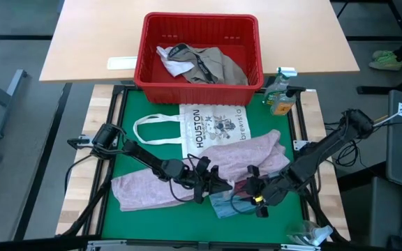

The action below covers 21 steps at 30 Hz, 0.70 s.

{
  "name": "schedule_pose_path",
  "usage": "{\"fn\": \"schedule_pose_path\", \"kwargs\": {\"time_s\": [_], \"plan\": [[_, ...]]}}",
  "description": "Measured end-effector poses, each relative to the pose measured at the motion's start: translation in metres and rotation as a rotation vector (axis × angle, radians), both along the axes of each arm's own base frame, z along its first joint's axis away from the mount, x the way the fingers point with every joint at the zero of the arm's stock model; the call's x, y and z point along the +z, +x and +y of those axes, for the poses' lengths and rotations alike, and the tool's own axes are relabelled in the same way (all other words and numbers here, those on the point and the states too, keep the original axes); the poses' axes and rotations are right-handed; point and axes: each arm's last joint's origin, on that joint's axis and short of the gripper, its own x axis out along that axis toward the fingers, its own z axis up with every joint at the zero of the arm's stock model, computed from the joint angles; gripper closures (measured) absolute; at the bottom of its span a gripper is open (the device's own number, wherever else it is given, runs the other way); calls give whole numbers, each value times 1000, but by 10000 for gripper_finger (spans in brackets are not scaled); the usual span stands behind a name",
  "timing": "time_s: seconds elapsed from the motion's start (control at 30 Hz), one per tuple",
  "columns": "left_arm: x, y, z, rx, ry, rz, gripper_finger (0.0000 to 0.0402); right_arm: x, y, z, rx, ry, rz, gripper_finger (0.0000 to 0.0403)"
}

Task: Fold Laundry from Bin
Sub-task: Fold the pink shirt from the red laundry basket

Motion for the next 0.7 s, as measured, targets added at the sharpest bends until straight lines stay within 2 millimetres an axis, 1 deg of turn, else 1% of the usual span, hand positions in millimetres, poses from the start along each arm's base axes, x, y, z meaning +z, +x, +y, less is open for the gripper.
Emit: {"fn": "schedule_pose_path", "kwargs": {"time_s": [0.1,0.27,0.4,0.53,0.6,0.7], "plan": [[0,0,0,-1,0,0,391,-9,7,4,-52,-3,-5,260],[0,-1,-2,-22,6,-2,391,-25,15,7,-231,-2,-8,260],[0,-1,-2,-26,7,-2,391,-34,20,11,-250,1,3,260],[0,-1,-2,-26,7,-2,391,-34,22,24,-239,49,-71,260],[0,-1,-2,-26,7,-2,391,-34,20,32,-239,56,-108,260],[0,-1,-2,-19,25,-5,391,-33,16,41,-294,54,-183,260]]}}
